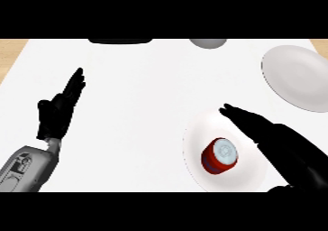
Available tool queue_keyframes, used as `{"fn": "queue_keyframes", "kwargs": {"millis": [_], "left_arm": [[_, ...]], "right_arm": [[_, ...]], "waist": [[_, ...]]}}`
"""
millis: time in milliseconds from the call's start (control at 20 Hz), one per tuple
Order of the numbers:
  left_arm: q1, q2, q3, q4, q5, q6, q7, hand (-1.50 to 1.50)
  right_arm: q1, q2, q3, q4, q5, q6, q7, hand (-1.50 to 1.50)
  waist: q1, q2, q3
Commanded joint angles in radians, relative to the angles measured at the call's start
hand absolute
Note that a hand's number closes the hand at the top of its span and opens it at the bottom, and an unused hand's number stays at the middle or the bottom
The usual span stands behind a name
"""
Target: Pick the can from the plate and place it in the plate
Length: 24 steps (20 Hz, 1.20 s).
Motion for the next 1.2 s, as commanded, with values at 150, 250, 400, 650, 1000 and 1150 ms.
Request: {"fn": "queue_keyframes", "kwargs": {"millis": [150,250,400,650,1000,1150], "left_arm": [[-0.057,-0.084,0.002,0.042,-0.077,0.014,0.021,0.00],[0.020,-0.070,0.014,-0.085,-0.094,0.012,0.071,0.00],[0.030,-0.046,0.064,-0.028,-0.075,-0.062,0.012,0.00],[-0.046,-0.060,0.091,-0.050,-0.090,-0.055,0.106,0.00],[0.026,-0.089,0.116,-0.083,-0.123,-0.094,0.082,0.00],[-0.002,-0.100,0.167,-0.050,-0.130,-0.132,0.094,0.00]], "right_arm": [[-0.133,0.131,0.007,0.124,-0.027,0.130,0.141,-1.50],[0.001,0.121,-0.024,0.058,0.027,0.141,0.078,-1.50],[-0.074,0.192,0.007,0.180,0.049,0.179,0.090,-1.50],[0.004,0.154,0.035,0.212,0.121,0.239,0.006,-1.50],[0.022,0.262,0.080,0.432,0.320,0.204,-0.165,-1.50],[0.029,0.289,0.025,0.430,0.337,0.251,-0.162,-1.50]], "waist": [[0.004,0.002,0.001],[0.002,-0.001,0.002],[0.007,0.001,0.001],[0.000,0.000,0.002],[0.005,0.001,0.002],[0.002,0.000,0.002]]}}
